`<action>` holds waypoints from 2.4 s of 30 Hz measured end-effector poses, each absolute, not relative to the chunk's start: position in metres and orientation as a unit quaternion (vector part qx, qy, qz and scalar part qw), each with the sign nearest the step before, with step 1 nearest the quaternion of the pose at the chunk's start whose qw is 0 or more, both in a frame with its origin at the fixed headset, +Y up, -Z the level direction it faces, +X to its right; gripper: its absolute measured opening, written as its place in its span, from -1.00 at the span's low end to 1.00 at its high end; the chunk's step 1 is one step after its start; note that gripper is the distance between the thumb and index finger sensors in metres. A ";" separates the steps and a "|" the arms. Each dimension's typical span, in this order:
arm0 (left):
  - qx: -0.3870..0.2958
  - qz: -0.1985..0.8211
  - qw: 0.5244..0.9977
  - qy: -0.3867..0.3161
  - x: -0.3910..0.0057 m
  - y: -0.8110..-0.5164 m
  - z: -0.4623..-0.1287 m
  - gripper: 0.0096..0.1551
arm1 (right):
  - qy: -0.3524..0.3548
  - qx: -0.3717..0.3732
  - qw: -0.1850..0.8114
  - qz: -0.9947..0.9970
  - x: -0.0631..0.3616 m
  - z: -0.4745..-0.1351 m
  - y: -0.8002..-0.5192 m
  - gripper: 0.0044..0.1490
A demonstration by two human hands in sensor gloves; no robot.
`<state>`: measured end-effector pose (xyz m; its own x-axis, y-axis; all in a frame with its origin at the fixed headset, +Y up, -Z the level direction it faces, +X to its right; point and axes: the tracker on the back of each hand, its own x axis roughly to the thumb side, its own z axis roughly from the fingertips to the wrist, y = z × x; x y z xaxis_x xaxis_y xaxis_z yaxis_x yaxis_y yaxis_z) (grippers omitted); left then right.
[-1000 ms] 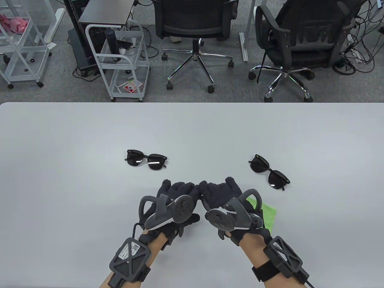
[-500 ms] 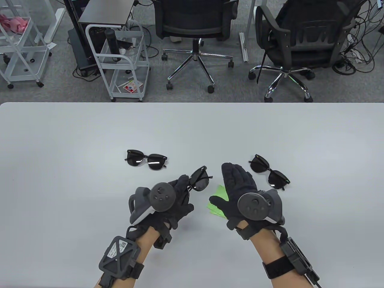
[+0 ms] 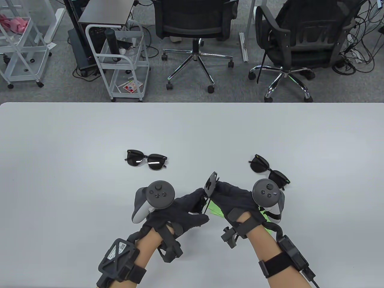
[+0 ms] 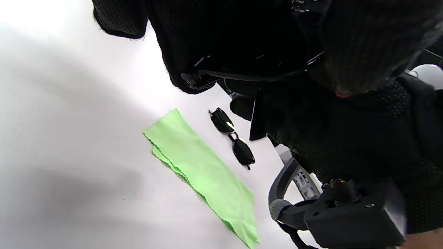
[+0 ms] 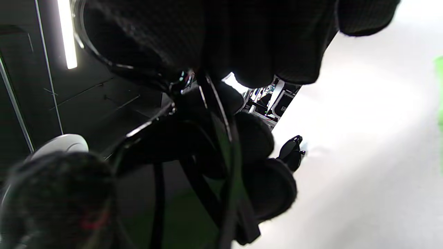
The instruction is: Dust sunglasses
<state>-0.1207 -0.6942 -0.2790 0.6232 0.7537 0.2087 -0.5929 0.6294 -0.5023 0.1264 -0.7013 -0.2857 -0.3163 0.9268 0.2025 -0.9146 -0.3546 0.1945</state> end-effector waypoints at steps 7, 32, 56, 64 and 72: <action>-0.172 0.301 0.917 -0.197 -0.130 -0.691 -0.283 0.07 | -0.066 0.140 0.392 0.907 0.141 -0.284 -0.687 -0.47; -0.152 0.533 0.829 -0.079 -0.150 -0.695 -0.283 0.16 | -0.127 0.227 0.321 0.911 0.098 -0.264 -0.670 -0.37; -0.218 0.550 0.795 -0.134 -0.122 -0.702 -0.281 0.25 | 0.058 0.131 0.640 0.755 0.111 -0.291 -0.709 -0.46; -0.180 0.627 0.754 -0.086 -0.146 -0.698 -0.284 0.25 | 0.071 0.122 0.689 0.711 0.124 -0.289 -0.715 -0.47; -0.175 0.613 0.766 -0.085 -0.152 -0.700 -0.286 0.24 | 0.075 0.114 0.659 0.740 0.125 -0.291 -0.715 -0.39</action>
